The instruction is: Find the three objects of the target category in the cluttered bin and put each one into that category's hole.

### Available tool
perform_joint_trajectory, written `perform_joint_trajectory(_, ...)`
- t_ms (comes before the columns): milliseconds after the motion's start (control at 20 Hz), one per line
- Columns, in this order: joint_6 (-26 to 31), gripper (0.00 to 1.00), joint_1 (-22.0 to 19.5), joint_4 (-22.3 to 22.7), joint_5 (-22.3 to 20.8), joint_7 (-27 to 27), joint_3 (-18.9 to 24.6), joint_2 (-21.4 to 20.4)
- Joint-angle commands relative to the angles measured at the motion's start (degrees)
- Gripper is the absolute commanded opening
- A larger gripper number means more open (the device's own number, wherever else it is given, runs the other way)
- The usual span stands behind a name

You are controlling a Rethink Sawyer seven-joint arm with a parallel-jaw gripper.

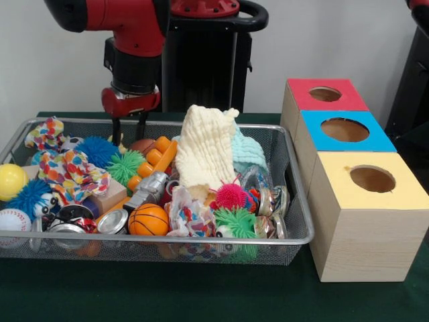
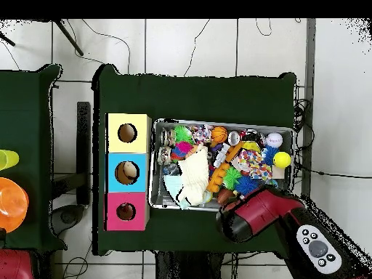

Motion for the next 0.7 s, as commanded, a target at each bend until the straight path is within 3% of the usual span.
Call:
perform_joint_trajectory(50,0.5,1.0,2.05,-3.39,-8.41,-8.7,-3.75,0.31)
perform_joint_trajectory(200,-0.64,1.0,5.19,-4.05,-13.54,-1.59,-5.99,0.3)
perform_joint_trajectory(350,-1.15,1.0,5.04,-4.54,-12.95,-1.77,-6.5,0.2)
perform_joint_trajectory(550,-1.41,1.0,9.04,-3.38,-15.15,6.92,-8.86,-1.41)
perform_joint_trajectory(700,-1.22,1.0,11.41,-3.75,-15.42,9.76,-9.9,-1.87)
